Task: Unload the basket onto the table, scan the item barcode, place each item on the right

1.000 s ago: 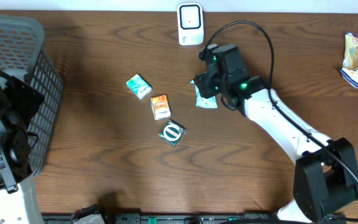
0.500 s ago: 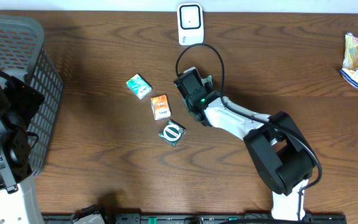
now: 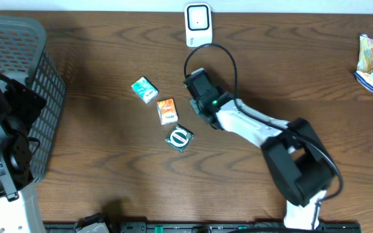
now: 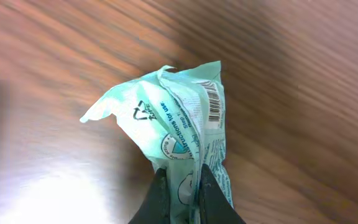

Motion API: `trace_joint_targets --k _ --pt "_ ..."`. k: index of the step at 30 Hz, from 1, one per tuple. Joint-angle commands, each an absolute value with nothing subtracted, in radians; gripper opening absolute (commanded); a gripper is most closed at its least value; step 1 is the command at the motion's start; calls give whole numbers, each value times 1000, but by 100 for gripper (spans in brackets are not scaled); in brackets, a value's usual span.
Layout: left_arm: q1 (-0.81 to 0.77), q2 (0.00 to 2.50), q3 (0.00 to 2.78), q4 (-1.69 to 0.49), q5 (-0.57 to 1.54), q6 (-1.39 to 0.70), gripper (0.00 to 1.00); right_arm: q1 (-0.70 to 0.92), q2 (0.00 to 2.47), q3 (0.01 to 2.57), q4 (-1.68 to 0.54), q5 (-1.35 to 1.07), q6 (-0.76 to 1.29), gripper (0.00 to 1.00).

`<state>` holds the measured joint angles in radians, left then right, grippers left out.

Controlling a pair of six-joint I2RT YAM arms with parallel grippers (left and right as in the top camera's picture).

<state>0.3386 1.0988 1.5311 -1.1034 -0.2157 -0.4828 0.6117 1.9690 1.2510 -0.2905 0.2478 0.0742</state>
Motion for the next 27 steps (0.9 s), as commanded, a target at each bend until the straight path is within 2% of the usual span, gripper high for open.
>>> trace_joint_targets --k 1,3,6,10,14,17,19,23,27 --pt "342 1099 1533 -1107 -221 -491 95 524 1843 1291 -279 -163 130 1" --pt "342 1099 1533 -1107 -222 -491 95 436 1836 1289 -282 -495 173 1" --pt "342 1099 1533 -1107 -221 -492 95 348 1882 1264 -286 -793 226 1" --pt "342 1099 1533 -1107 -221 -491 95 281 1992 1229 -288 -992 310 1" --pt "342 1099 1533 -1107 -221 -491 95 224 2105 1227 -287 -1050 386 1" --pt "342 1099 1533 -1107 -221 -491 95 170 2133 1227 -303 -954 388 10" --pt "342 1099 1533 -1107 -221 -491 95 126 2125 1230 -308 -831 389 25" --pt "342 1099 1533 -1107 -221 -491 95 67 2064 1244 -306 -813 387 49" --pt "342 1099 1533 -1107 -221 -492 95 67 1997 1244 -306 -809 338 55"
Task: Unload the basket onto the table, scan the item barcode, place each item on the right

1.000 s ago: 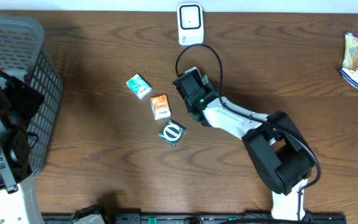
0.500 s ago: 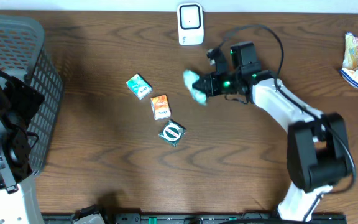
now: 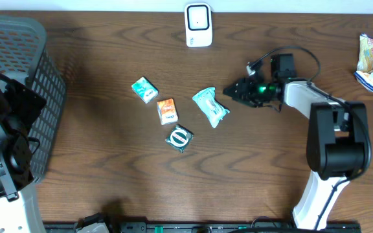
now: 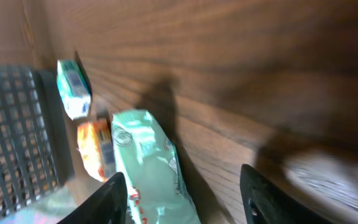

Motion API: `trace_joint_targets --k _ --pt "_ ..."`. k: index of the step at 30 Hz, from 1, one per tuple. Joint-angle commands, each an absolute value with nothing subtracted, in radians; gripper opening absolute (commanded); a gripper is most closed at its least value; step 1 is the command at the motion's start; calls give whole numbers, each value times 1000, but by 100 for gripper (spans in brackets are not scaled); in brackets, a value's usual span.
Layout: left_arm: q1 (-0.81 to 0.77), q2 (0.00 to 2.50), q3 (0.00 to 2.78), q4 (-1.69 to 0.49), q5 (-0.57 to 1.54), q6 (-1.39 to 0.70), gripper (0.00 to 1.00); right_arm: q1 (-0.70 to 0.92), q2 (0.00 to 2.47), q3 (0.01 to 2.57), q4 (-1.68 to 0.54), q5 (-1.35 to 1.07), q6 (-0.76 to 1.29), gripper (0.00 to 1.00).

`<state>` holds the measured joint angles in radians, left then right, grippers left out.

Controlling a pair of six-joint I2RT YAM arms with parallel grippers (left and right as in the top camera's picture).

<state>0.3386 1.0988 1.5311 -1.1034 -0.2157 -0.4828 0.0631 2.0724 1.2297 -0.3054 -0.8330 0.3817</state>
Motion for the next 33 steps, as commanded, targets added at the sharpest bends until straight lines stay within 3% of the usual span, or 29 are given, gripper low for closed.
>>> trace_joint_targets --k 1,4,7,11,12,13,14,15,16,17,27,33 --pt "342 1099 1533 -1107 -221 -491 95 83 1985 1244 -310 -810 323 57" --pt "342 1099 1533 -1107 -221 -491 95 148 1984 1243 -345 -777 277 59" --pt "342 1099 1533 -1107 -221 -491 95 252 1985 1242 -472 -426 245 69" --pt "342 1099 1533 -1107 -221 -492 95 334 1993 1241 -513 -332 230 70" --pt "342 1099 1533 -1107 -221 -492 95 345 1996 1241 -513 -323 230 68" --pt "342 1099 1533 -1107 -221 -492 95 362 2003 1240 -511 -295 230 58" --pt "342 1099 1533 -1107 -221 -491 95 371 2010 1241 -506 -276 230 36" --pt "342 1099 1533 -1107 -221 -491 95 374 2011 1240 -503 -275 230 27" --pt "342 1099 1533 -1107 -221 -491 95 376 2013 1241 -492 -276 231 9" --pt "342 1099 1533 -1107 -221 -491 95 375 2012 1242 -466 -277 231 1" --pt "342 1099 1533 -1107 -221 -491 95 306 1993 1437 -88 -417 270 1" --pt "342 1099 1533 -1107 -221 -492 95 269 2019 1463 282 -395 597 1"
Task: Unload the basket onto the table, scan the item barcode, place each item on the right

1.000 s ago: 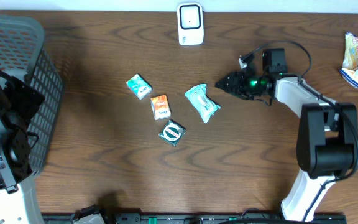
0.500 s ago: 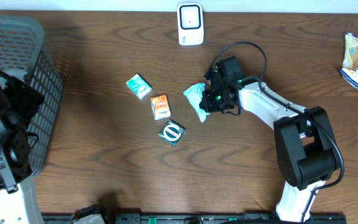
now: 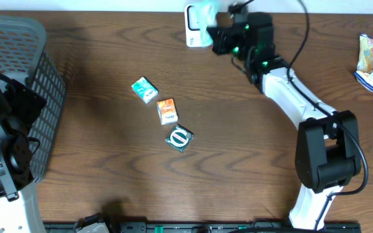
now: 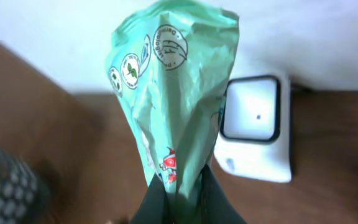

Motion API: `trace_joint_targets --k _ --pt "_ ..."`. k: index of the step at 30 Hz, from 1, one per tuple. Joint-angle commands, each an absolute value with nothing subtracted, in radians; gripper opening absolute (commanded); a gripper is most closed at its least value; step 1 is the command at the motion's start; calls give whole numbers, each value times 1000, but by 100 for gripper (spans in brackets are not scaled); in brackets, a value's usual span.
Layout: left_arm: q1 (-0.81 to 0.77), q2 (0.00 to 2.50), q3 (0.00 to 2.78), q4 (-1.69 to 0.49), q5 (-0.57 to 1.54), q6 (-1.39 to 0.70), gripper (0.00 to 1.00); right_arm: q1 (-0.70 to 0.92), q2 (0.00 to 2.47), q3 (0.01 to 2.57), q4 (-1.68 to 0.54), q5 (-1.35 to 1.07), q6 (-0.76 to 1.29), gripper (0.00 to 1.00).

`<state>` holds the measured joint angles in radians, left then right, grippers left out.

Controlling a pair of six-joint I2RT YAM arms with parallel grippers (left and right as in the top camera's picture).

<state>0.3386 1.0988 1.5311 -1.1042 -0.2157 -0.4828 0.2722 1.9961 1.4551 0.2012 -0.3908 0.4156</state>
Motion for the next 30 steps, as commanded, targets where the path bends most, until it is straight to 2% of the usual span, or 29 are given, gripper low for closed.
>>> trace_joint_targets --k 1,6,13,24,30 --pt "342 1099 1533 -1107 -221 -491 95 271 2032 1470 302 -395 616 1" --pt "342 1099 1533 -1107 -221 -491 95 276 2165 1641 272 -446 685 1" --pt "342 1099 1533 -1107 -221 -492 95 272 2401 1916 101 -533 706 1" --pt "342 1099 1533 -1107 -221 -491 95 237 2419 1936 67 -587 657 1" --pt "342 1099 1533 -1107 -221 -491 95 110 2355 1937 30 -617 629 1"
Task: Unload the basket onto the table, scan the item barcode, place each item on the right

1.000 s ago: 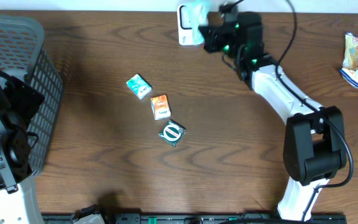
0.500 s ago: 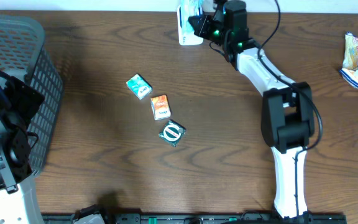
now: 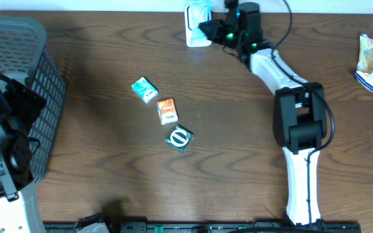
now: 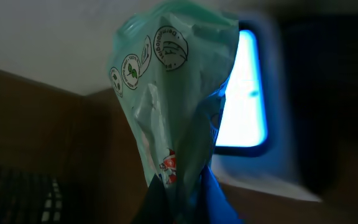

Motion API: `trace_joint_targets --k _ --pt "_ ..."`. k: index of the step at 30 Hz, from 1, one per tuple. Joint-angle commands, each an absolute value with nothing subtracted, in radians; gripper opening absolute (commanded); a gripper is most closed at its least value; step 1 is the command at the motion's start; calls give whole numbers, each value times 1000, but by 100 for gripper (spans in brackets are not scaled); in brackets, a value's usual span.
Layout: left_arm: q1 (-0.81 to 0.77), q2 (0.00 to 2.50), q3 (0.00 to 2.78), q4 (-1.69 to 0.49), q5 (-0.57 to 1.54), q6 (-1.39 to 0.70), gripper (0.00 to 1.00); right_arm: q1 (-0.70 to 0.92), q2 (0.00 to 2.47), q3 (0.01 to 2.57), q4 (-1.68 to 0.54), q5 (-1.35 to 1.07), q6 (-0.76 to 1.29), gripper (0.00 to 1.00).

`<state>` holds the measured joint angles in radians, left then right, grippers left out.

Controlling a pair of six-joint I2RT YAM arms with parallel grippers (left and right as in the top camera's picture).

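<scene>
My right gripper (image 4: 179,202) is shut on a mint-green packet (image 4: 173,93) and holds it upright in front of the white barcode scanner (image 4: 253,106), whose window glows blue. From overhead the packet (image 3: 203,11) covers the scanner (image 3: 193,35) at the table's far edge, with the right gripper (image 3: 214,29) just right of it. The packet's barcode does not show in either view. My left gripper is out of view; only the left arm's base (image 3: 2,136) shows at the left edge.
A grey mesh basket (image 3: 28,71) stands at the far left. Three small packets lie mid-table: a teal one (image 3: 145,89), an orange one (image 3: 167,110) and a dark green one (image 3: 179,138). A crumpled colourful wrapper lies at the far right.
The right gripper has brought the green packet closer to the scanner. The scanner window now glows blue and the wrist view has darkened. The arm stretches further back.
The right gripper first held the green packet near the other packets. Then it stood open to the right, with the packet lying on the table. Later it was shut on the packet again, up by the scanner, and now holds it against the lit window.
</scene>
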<state>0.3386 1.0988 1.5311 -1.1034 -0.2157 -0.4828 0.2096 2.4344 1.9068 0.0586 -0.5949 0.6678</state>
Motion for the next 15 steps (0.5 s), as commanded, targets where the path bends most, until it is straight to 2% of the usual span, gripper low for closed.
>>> trace_joint_targets --k 1,9,12,13,14,15 --pt "342 1099 1533 -1107 -221 -491 95 73 2334 1937 -10 -614 599 1" --pt "342 1099 1533 -1107 -221 -491 95 -190 2231 1937 -387 -446 360 1" --pt "342 1099 1533 -1107 -221 -491 95 -312 2230 1935 -542 -340 291 6" --pt "342 1099 1533 -1107 -221 -492 95 -331 2230 1934 -572 -306 266 9" --pt "342 1099 1533 -1107 -221 -492 95 -349 2230 1934 -598 -272 241 17" --pt "342 1099 1533 -1107 -221 -491 95 -372 2230 1934 -626 -239 208 43"
